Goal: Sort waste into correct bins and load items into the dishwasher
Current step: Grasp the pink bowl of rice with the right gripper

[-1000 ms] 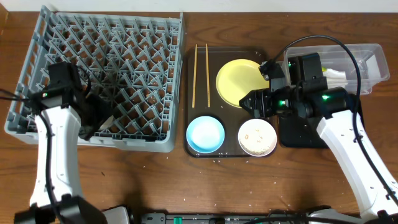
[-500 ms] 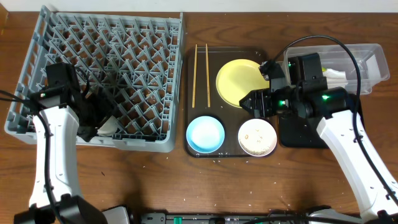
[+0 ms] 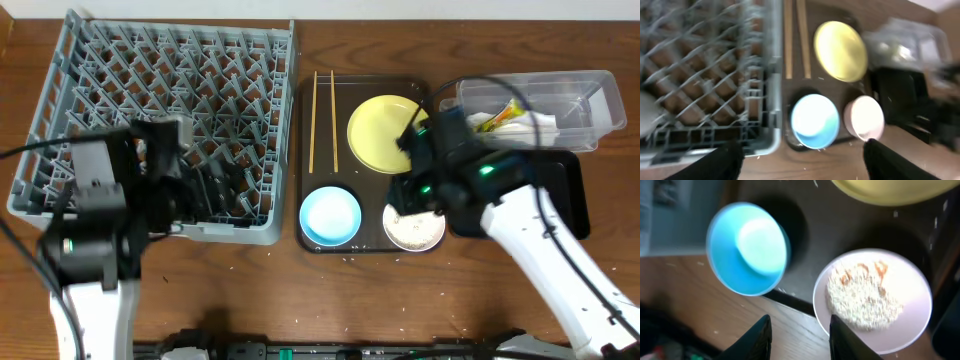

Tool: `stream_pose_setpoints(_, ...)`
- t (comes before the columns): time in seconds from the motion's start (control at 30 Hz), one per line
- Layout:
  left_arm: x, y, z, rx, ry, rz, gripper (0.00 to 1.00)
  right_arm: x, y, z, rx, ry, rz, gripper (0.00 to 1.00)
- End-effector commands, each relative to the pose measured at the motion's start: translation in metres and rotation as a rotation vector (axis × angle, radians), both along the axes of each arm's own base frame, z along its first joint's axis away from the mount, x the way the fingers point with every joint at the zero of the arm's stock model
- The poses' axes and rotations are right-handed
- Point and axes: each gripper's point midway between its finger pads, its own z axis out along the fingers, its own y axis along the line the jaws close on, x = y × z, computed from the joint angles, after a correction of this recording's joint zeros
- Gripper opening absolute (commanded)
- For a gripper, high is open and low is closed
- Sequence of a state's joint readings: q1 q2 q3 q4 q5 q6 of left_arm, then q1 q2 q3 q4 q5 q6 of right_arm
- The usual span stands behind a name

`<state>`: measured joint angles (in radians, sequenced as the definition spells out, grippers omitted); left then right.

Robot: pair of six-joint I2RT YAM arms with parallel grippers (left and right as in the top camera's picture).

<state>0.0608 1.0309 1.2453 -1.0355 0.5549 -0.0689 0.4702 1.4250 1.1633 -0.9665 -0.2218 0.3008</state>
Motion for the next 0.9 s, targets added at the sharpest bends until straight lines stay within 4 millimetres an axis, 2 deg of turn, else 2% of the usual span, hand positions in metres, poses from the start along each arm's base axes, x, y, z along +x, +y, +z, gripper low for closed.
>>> stream_pose_setpoints(0.0, -0.013, -0.021, 0.016, 0.012, -0.081, -0.122, 0.87, -0.008, -0.012, -0.035, -0.209, 0.0, -0.097, 0.36)
stream_pose_setpoints(0.03, -0.014, -0.023, 0.018, 0.012, -0.086, -0.13, 0.88, -0.009, -0.013, -0.044, -0.242, -0.005, -0.109, 0.36)
stream_pose_setpoints(0.1, -0.015, -0.023, 0.018, 0.012, -0.09, -0.132, 0.99, -0.009, -0.012, -0.06, -0.272, -0.007, -0.111, 0.35)
stream_pose_setpoints(0.3, -0.013, -0.023, 0.016, 0.012, -0.079, -0.132, 1.0, -0.003, 0.002, -0.102, -0.272, 0.013, -0.087, 0.32)
stream_pose_setpoints(0.37, -0.012, -0.023, 0.015, 0.011, -0.074, -0.132, 1.0, 0.002, 0.005, -0.114, -0.275, 0.018, -0.087, 0.26)
stream_pose_setpoints(0.47, -0.012, -0.023, 0.014, 0.011, -0.07, -0.132, 1.0, 0.005, 0.008, -0.123, -0.278, 0.021, -0.087, 0.13)
stream_pose_setpoints(0.67, -0.01, -0.023, 0.012, 0.011, -0.061, -0.132, 1.0, 0.006, 0.005, -0.127, -0.285, 0.03, -0.095, 0.03)
stream_pose_setpoints(0.73, -0.01, -0.023, 0.012, 0.011, -0.061, -0.132, 1.0, 0.006, 0.003, -0.129, -0.29, 0.036, -0.098, 0.01)
stream_pose_setpoints(0.8, -0.01, -0.023, 0.012, 0.011, -0.061, -0.132, 1.0, 0.006, 0.001, -0.134, -0.299, 0.049, -0.103, 0.04)
stream_pose_setpoints(0.87, -0.01, -0.023, 0.012, 0.011, -0.061, -0.132, 0.99, 0.006, 0.0, -0.137, -0.305, 0.057, -0.103, 0.02)
